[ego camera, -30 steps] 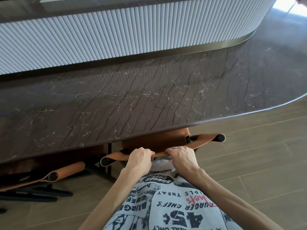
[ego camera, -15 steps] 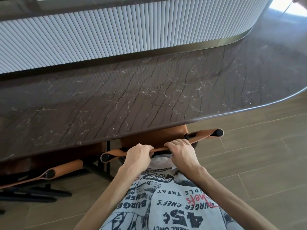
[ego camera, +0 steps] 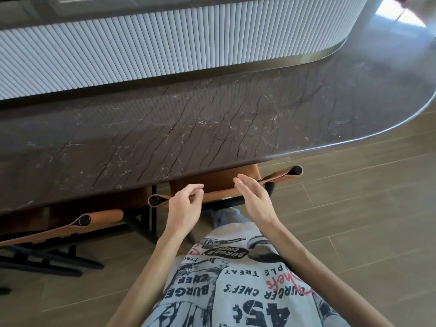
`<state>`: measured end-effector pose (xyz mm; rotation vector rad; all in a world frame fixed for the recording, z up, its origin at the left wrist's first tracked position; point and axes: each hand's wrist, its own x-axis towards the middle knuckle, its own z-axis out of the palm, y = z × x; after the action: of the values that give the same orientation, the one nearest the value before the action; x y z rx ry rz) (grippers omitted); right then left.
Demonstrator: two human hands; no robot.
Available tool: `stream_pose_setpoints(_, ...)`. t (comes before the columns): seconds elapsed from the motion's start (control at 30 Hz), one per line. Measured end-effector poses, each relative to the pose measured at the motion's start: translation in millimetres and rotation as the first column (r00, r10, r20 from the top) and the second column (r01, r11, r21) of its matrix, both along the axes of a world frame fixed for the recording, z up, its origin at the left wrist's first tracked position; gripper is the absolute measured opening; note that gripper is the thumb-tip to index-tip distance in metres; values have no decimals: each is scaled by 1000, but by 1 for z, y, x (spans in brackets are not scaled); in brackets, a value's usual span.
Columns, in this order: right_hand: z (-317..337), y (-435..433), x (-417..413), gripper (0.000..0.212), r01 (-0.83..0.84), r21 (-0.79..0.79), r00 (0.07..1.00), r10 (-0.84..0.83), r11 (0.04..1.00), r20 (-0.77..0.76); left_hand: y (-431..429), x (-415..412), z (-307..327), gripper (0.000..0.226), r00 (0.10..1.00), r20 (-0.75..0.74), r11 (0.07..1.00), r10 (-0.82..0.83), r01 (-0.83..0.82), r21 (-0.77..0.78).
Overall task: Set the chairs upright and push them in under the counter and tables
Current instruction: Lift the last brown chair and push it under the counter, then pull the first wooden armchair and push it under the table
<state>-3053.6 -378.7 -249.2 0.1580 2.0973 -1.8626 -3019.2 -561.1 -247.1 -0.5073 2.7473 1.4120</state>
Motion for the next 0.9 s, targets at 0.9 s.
stream_pose_setpoints(0.9, 86, 282, 212, 59, 696, -456, 703, -656, 555, 276, 282, 86, 109, 41, 885, 110, 667, -453, 254, 700)
